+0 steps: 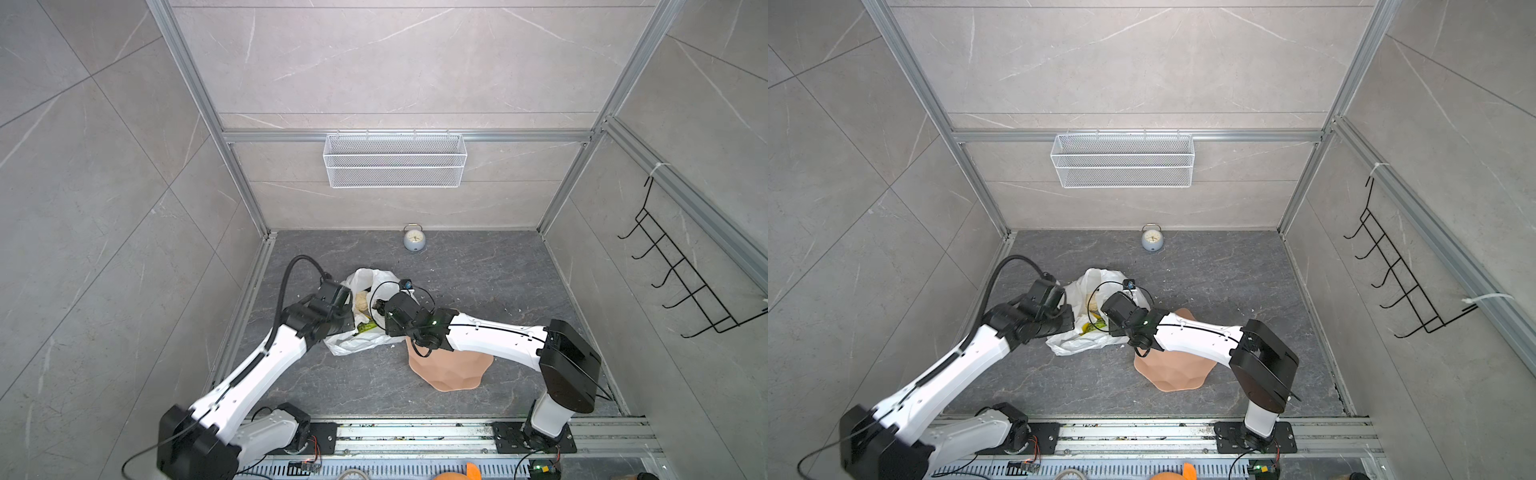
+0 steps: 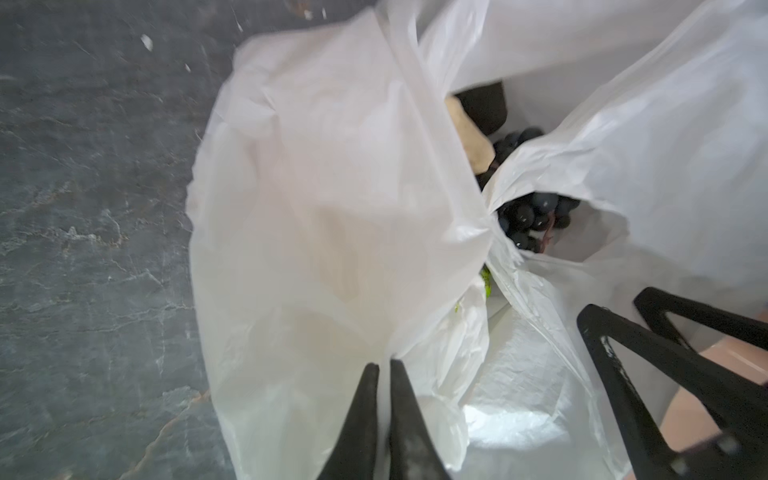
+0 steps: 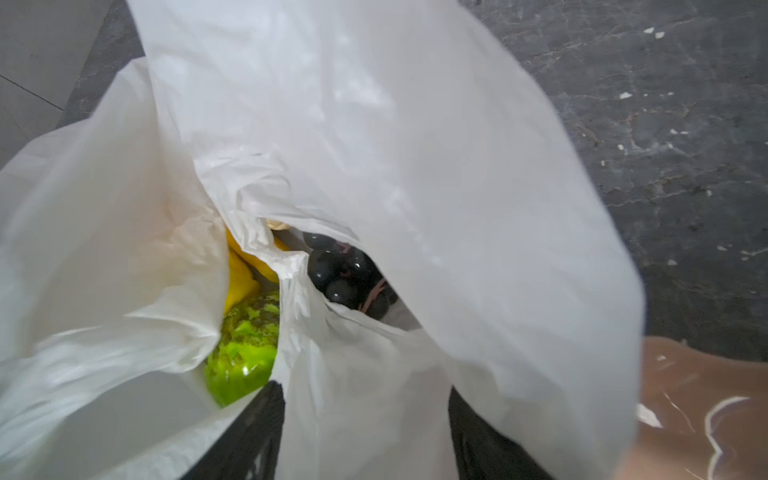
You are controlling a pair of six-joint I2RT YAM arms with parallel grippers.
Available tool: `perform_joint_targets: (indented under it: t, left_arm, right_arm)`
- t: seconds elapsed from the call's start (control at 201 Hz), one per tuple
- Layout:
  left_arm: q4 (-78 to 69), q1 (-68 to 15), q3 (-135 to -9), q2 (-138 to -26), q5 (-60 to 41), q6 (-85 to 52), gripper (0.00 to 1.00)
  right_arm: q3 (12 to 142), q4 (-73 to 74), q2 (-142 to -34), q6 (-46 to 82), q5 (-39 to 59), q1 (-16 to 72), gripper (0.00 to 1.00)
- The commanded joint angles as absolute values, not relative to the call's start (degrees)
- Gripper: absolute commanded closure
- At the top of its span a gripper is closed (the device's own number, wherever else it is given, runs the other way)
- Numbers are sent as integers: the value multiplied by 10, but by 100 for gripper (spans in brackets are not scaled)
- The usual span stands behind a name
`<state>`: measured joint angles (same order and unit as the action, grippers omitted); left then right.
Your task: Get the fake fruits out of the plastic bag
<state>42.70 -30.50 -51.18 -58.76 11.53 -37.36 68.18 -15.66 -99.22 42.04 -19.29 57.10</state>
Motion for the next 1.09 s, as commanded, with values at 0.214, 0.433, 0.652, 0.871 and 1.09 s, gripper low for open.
perform_joint_targets:
  t: [0.214, 0.433, 0.652, 0.871, 1.09]
  left_arm:
    - [403, -333, -369, -376, 162, -472, 100]
    - [374, -354, -318, -319, 178, -503, 100]
    - [371, -355, -309, -338, 205, -520, 100]
    - [347, -356, -298, -360, 190, -529, 100]
    - [375, -356, -293, -346, 221, -546, 100]
  right_arm:
    - [694, -119, -941, 317, -131, 618, 35]
    - [796, -131, -1021, 324, -69, 636, 37]
    - [845, -127, -1099, 338, -73, 597, 38]
    - [882, -116, -1151, 361, -20, 598, 40]
    - [856, -107, -1151, 393, -32, 585, 42]
